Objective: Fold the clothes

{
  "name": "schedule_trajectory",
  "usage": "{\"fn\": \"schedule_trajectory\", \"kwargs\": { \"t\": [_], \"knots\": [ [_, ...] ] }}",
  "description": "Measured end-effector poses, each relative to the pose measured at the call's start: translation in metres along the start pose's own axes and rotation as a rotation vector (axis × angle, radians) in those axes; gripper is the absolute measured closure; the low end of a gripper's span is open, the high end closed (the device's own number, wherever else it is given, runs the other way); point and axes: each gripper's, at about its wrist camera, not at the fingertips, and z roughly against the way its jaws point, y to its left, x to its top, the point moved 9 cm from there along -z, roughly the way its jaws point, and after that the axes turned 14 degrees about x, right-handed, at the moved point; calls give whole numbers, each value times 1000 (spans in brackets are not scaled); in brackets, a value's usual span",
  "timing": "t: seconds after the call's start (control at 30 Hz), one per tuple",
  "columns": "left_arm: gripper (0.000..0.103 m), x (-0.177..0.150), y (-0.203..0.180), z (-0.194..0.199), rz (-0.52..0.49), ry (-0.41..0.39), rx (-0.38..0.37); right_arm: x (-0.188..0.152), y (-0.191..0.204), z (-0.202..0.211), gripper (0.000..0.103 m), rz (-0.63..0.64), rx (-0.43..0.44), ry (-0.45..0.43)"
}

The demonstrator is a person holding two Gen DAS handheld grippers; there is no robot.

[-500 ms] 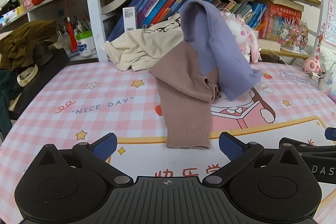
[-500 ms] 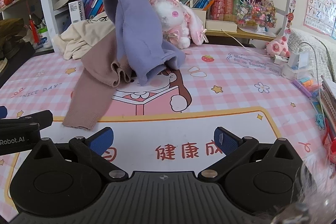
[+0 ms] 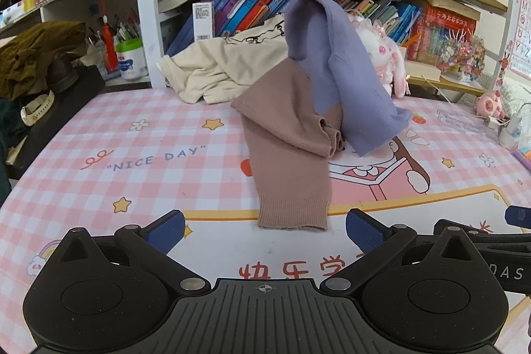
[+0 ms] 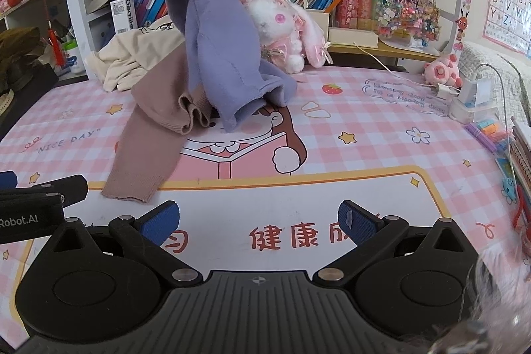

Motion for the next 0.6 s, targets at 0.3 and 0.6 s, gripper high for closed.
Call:
{"fn": "schedule_trajectory", "kwargs": {
  "t": [0.3, 0.6],
  "knots": [
    [0, 2, 3, 1, 4, -2, 12, -2, 8, 1, 0, 12, 29, 5],
    [0, -1, 3, 1, -20, 17, 11, -2, 14, 1, 2, 1, 68, 13]
  ]
}}
